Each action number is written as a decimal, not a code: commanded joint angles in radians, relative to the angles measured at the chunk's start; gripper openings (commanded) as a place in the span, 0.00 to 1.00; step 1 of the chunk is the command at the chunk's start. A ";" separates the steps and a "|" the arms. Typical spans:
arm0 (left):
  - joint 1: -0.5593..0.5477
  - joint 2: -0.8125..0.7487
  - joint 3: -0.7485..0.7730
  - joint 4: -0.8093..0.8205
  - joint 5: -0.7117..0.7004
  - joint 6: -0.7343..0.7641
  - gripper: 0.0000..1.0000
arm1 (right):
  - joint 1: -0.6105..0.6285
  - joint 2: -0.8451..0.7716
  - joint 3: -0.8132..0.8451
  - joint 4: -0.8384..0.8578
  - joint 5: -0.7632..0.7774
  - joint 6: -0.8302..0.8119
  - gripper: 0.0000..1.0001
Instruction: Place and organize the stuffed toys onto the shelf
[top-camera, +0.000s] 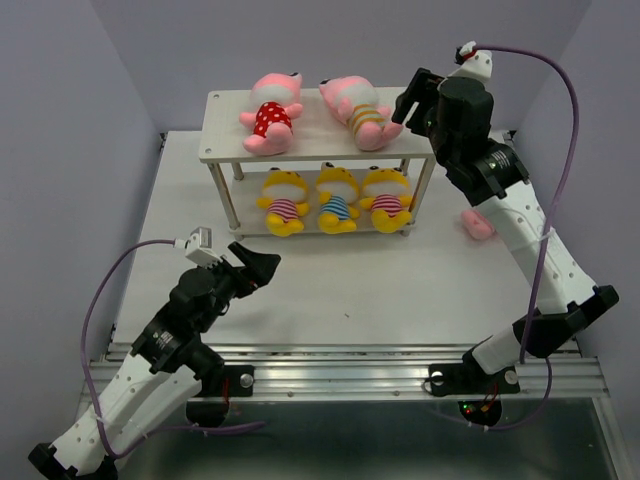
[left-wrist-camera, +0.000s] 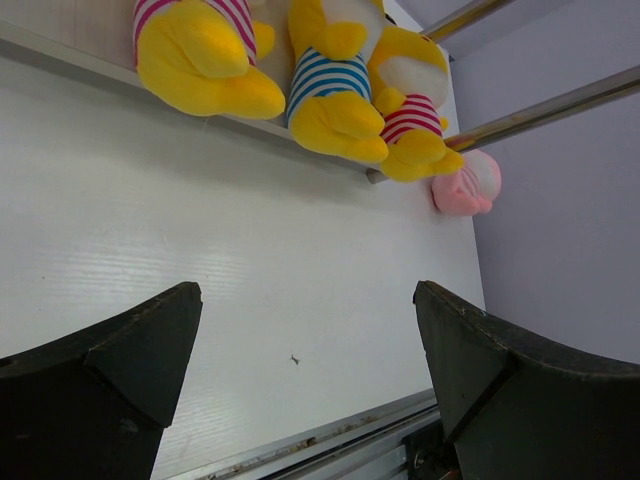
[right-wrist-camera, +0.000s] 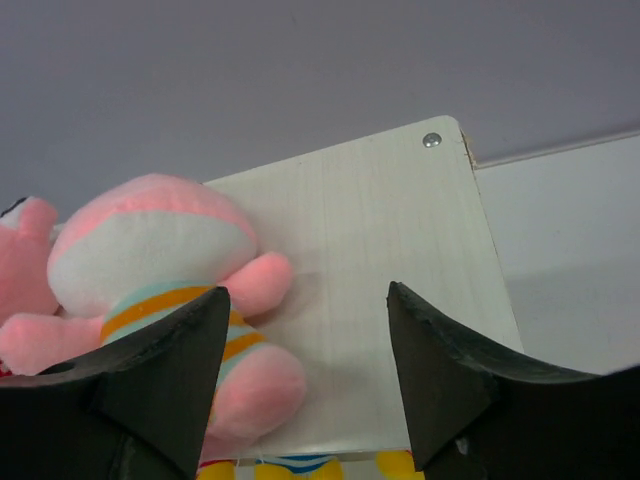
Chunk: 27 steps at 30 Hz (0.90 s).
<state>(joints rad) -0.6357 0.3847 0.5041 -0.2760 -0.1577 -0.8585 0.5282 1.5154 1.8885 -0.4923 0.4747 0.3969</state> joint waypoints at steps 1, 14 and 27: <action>-0.004 0.017 0.011 0.046 0.010 0.006 0.99 | 0.003 -0.058 -0.046 0.041 -0.076 -0.006 0.65; -0.004 0.033 0.004 0.058 0.015 0.003 0.99 | 0.003 -0.070 -0.094 0.018 -0.246 0.034 0.48; -0.004 0.042 -0.015 0.092 0.026 -0.004 0.99 | 0.003 -0.037 -0.057 0.023 -0.393 0.152 0.51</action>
<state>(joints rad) -0.6357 0.4187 0.4919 -0.2348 -0.1368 -0.8696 0.5251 1.4754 1.7897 -0.4995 0.1638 0.5125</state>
